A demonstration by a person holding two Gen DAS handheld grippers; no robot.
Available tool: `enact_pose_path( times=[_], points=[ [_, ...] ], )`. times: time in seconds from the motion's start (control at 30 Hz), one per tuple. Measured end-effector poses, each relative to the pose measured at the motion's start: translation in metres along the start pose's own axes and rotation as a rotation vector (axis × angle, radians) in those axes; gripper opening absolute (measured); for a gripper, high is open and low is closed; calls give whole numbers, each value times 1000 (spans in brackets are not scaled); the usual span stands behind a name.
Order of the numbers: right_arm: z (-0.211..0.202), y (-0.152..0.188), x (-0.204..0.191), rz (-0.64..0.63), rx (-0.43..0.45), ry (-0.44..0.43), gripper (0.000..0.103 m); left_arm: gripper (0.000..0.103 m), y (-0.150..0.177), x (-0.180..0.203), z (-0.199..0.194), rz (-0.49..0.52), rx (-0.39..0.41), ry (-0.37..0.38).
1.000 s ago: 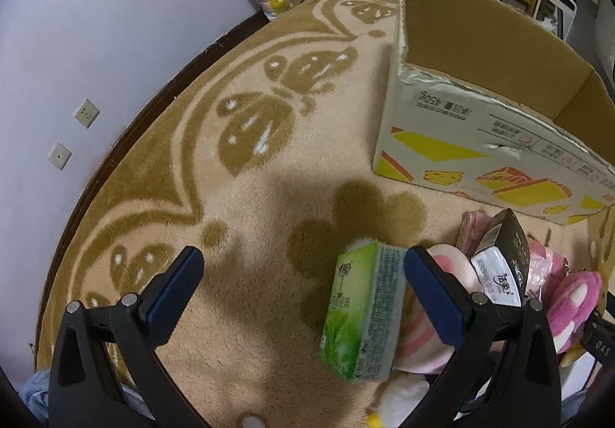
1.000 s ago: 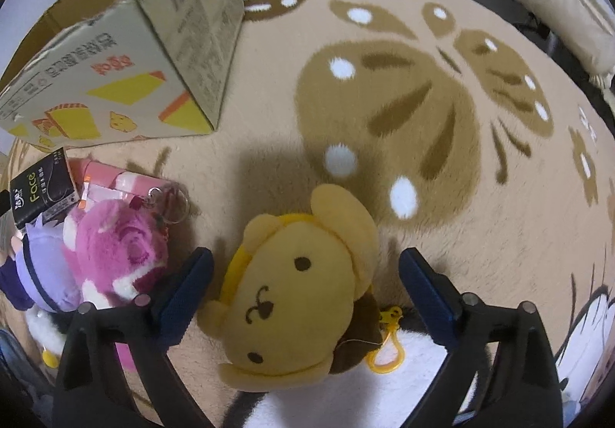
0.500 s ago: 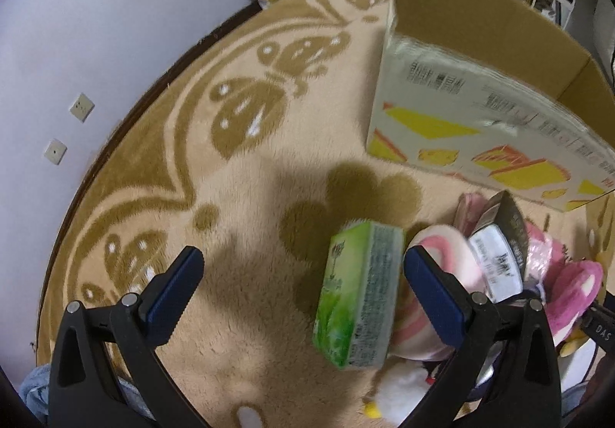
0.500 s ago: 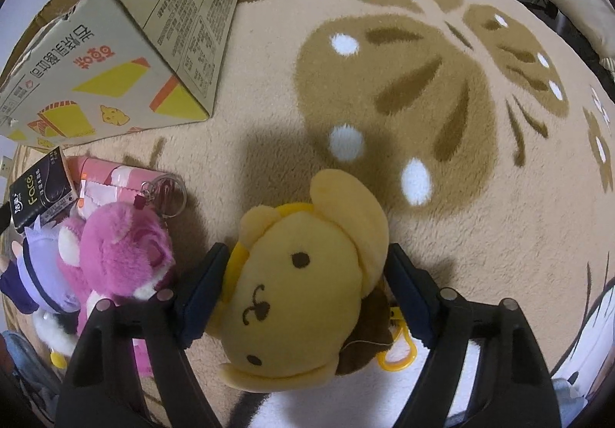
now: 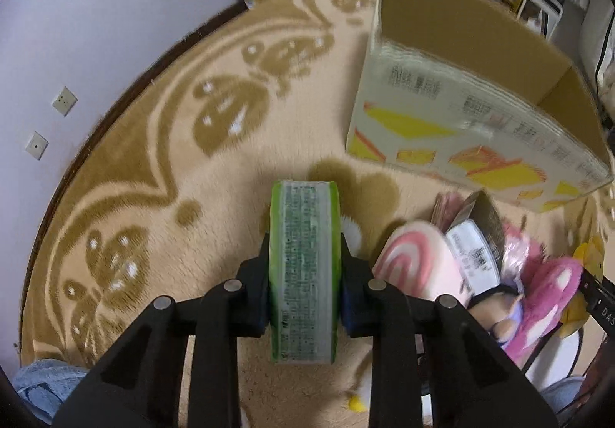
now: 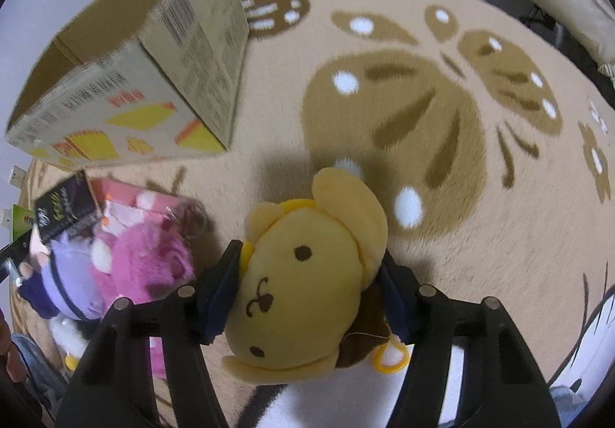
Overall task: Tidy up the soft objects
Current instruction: 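Grasp the green tissue pack with left tool while right tool grasps yellow plush dog, then lower green tissue pack into box with left tool while right tool drops yellow dog in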
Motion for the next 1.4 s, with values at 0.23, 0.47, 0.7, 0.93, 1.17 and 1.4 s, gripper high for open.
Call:
enact_pose_path(
  times=[0.23,0.47,0.7,0.93,1.17,1.4],
  points=[
    [-44,-29,-8,-15,179,-15,68,26,-30,-1,-52,8,189,-31],
    [-98,-61,-23,-63,377,-66,68,26,-62,13,-95,75,384,-44],
    [-126,-83,-50,-120,466,-84,68,26,-87,56,-113,212,475,-71],
    [-134,-110,-69,-164,526,-115,68,26,-104,87,-115,296,519,-88],
    [-128,-136,-91,-207,568,-159,69,26,-122,101,-104,326,535,-91],
    [-107,-144,-108,-224,554,-197,70,27,-132,95,-87,268,510,-50]
  ],
)
Point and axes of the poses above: each gripper's, at about its wrist camera, not at the fingertips, and z roughly the way its jaws point, x to its right, y to its underside, the point moved 9 cm from there along z, roughly the way its jaws point, and after that the axes turned 1 degree about x, right-handed, at the moved point
